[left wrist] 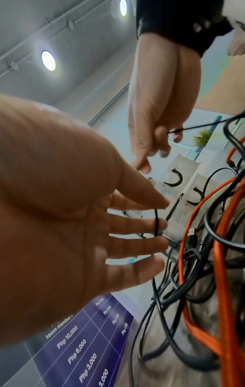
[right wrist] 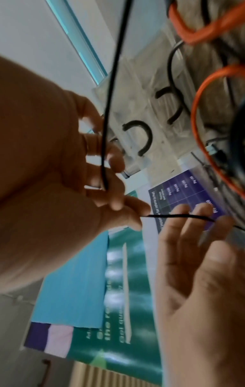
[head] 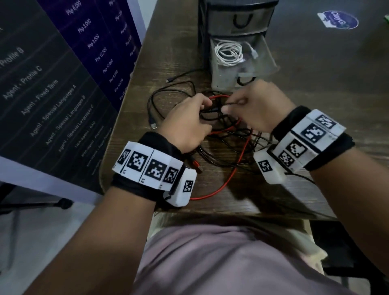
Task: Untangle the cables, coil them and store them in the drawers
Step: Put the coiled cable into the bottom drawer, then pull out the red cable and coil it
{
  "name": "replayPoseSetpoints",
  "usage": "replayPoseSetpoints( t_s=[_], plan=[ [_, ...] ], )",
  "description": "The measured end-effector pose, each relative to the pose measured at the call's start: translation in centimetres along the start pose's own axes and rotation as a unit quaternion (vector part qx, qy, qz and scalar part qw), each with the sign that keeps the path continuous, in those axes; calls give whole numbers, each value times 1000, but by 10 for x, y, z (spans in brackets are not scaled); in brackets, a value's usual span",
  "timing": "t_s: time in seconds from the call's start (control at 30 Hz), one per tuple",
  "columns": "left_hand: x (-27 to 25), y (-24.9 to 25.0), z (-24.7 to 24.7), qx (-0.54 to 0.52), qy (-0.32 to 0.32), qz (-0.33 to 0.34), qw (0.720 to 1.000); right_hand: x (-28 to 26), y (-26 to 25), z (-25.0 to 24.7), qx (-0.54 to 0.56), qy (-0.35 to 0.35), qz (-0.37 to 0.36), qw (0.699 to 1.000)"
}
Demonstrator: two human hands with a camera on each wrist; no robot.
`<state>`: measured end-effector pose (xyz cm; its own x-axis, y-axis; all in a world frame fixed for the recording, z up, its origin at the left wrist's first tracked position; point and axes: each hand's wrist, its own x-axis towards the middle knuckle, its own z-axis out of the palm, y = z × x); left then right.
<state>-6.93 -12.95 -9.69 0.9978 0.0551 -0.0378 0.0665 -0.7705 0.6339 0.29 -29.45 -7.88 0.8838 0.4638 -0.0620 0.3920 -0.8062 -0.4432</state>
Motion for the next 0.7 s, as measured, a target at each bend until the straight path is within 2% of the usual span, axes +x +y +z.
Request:
replayPoseSetpoints(
  t_s=[0.1, 0.23, 0.37, 0.47, 0.53, 0.6, 0.7],
  plan=[
    [3, -2, -1, -4, 25, 11, 1000, -8, -2, -16, 110, 81, -34, 990],
    [7, -4, -2, -33, 39, 14, 999, -14, -4, -33, 230, 166, -78, 956],
    [8, -13, -6, -45, 38, -14, 998, -15, 1, -44, 282, 279, -100, 912],
    [7, -22, -10, -59, 26, -41, 997, -14, 9, -54, 297, 338, -80, 890],
    [6, -23, -12, -65, 45, -40, 996, -11, 15, -57, 272, 344, -51, 897],
    [6, -21, -13, -94, 81, -31, 992, -8, 23, -57, 226, 323, -8, 919],
    [6, -16, -14, -192, 133, 4, 972, -5, 30, -55, 184, 305, 28, 934]
  ],
)
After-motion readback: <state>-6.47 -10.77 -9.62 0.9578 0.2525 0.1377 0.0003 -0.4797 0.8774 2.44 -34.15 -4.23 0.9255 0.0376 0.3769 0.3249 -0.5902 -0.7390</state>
